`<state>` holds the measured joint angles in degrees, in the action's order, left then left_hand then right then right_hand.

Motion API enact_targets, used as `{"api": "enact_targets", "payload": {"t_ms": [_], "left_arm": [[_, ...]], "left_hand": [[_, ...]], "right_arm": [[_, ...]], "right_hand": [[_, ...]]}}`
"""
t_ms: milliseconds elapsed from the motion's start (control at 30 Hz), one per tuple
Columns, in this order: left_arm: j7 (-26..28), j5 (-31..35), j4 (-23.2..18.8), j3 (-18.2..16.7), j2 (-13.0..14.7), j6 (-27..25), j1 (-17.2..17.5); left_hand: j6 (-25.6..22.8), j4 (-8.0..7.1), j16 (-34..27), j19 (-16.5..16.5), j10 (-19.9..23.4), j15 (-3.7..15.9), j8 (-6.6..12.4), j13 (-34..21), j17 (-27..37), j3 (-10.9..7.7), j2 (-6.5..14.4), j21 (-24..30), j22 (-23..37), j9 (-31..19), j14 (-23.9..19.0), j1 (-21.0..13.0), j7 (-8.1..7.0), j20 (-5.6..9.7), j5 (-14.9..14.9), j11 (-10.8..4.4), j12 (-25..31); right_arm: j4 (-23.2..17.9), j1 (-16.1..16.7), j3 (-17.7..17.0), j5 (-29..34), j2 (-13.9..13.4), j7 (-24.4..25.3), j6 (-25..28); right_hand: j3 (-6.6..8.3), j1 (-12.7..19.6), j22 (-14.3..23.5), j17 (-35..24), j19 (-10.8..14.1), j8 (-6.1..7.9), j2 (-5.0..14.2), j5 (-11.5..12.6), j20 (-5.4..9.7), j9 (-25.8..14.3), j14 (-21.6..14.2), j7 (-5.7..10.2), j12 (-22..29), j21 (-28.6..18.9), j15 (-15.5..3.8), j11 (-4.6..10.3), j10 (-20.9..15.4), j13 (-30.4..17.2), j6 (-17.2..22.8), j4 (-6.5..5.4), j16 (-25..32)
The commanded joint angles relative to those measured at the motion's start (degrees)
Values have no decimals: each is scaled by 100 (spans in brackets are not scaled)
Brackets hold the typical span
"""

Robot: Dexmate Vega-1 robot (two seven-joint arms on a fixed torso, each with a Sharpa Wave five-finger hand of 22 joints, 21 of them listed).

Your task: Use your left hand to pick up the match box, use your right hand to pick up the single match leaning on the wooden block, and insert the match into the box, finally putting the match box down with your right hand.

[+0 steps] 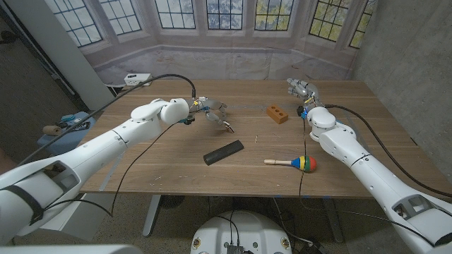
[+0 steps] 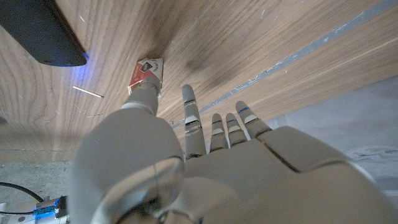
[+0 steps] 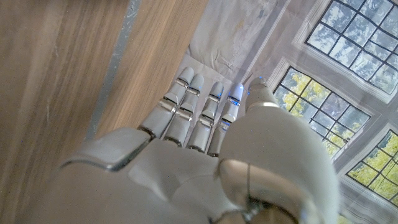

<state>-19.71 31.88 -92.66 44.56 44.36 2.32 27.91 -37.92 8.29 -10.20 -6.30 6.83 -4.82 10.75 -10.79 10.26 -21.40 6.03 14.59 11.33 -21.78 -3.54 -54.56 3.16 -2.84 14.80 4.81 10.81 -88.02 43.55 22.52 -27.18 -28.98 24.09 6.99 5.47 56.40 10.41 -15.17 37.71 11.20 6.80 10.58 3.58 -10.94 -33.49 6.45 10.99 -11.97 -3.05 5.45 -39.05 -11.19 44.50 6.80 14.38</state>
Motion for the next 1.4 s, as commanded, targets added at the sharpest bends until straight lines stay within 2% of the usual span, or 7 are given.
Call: {"api": "enact_targets", "payload": {"t_ms": [33, 533, 1400], "left_arm": [[29, 20, 146, 56, -51, 64, -106], [93, 43, 291, 91, -92, 167, -184], [261, 52, 181, 98, -129, 10, -50]], "left_hand": [[68, 12, -14, 27, -19, 3, -25, -26, 14, 26, -15, -39, 11, 10, 54, 52, 15, -8, -25, 13, 8], [118, 14, -20, 53, -42, -7, -10, -26, 13, 34, -11, -49, 12, 28, 74, 68, 16, -9, -38, 0, 20], [148, 2, -34, 52, -55, -10, 20, -26, 13, 44, 22, -49, 12, 56, 82, 109, 28, -15, -57, 0, 42]], "right_arm": [[167, -107, 36, -49, 52, -97, -58], [220, -128, 47, -77, 54, -119, -70], [608, -221, 75, -227, 20, -517, -240]], "right_hand": [[-4, -14, 14, -10, -23, 5, 36, -14, 281, -6, 11, -24, 8, -29, -693, 21, 14, -3, -1, 26, 19], [4, -20, 14, -11, -35, 7, 54, -17, 285, -5, 18, -22, 9, -29, -702, 20, 18, -1, 3, 32, 27], [20, -19, 14, -10, -41, 14, 78, -21, 284, -5, 13, -20, 14, -35, -710, 20, 12, 0, 19, 47, 46]]}}
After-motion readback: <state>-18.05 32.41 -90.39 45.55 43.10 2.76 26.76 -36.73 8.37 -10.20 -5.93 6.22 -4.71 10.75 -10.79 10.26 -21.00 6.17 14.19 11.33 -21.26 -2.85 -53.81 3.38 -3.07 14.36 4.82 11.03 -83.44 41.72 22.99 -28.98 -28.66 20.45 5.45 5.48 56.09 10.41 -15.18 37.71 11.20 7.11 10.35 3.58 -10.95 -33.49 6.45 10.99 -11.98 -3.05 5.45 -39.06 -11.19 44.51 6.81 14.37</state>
